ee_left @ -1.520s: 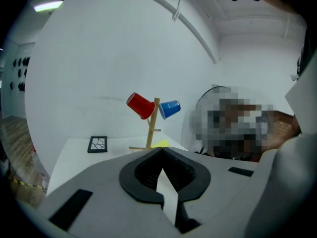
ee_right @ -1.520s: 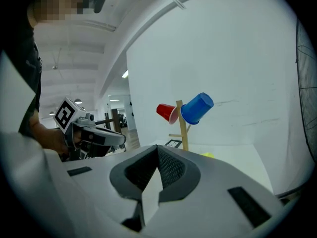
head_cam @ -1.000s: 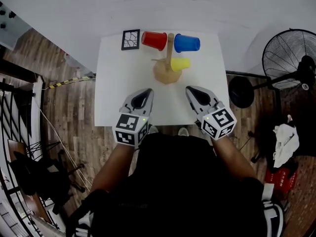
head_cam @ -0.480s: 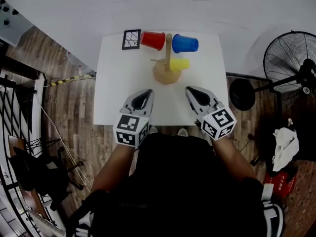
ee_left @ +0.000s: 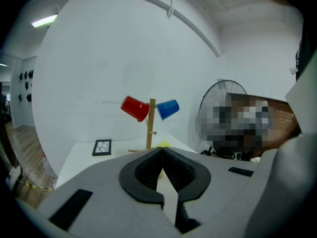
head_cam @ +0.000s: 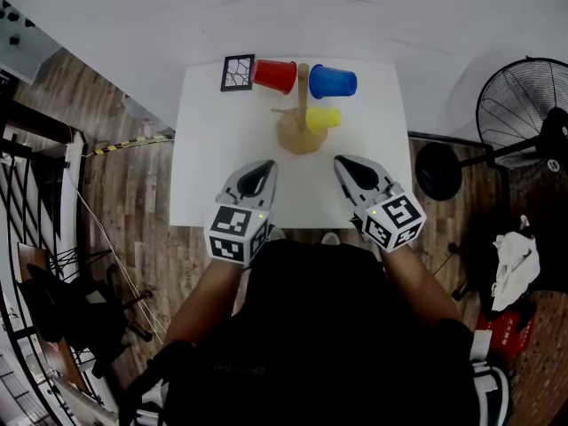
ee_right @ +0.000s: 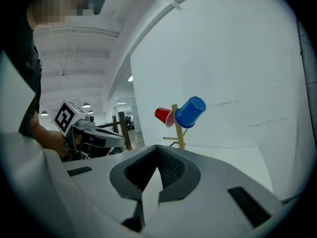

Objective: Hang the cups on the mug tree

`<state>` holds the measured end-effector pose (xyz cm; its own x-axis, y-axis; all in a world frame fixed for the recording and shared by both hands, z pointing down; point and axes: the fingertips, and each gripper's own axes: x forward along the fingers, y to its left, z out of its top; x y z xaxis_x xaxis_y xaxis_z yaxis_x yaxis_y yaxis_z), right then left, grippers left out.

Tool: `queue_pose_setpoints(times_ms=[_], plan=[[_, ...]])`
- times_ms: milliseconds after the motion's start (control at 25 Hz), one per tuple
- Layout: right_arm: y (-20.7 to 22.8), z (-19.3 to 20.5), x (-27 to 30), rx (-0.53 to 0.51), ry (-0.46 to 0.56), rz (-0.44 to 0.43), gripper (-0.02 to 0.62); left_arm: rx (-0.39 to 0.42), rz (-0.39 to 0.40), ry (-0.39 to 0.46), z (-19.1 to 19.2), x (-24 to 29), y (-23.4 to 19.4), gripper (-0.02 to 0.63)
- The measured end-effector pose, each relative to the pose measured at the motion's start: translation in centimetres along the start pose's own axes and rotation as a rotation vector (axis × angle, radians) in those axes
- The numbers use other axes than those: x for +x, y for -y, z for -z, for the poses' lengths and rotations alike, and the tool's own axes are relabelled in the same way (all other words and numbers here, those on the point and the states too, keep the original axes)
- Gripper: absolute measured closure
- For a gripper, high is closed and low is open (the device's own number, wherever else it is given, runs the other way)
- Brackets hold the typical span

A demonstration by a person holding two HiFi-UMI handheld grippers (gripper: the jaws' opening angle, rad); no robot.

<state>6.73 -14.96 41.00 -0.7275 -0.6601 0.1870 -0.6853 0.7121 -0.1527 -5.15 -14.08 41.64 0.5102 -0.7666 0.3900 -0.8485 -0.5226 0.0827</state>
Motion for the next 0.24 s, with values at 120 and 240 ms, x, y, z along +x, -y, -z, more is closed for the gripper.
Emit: queue_pose_setpoints(times_ms=[120, 240], plan=[[0.21, -0.22, 0.21, 0.002, 0.002, 0.001, 0.589, 0.002, 0.001, -0.001, -0.27, 0.15, -0.23, 0.589], [0.42, -0.45, 0.38, 0.002, 0.004, 0.004, 0.589, 0.005, 0.002, 0.004, -0.66, 0.34, -0.46, 0.589]])
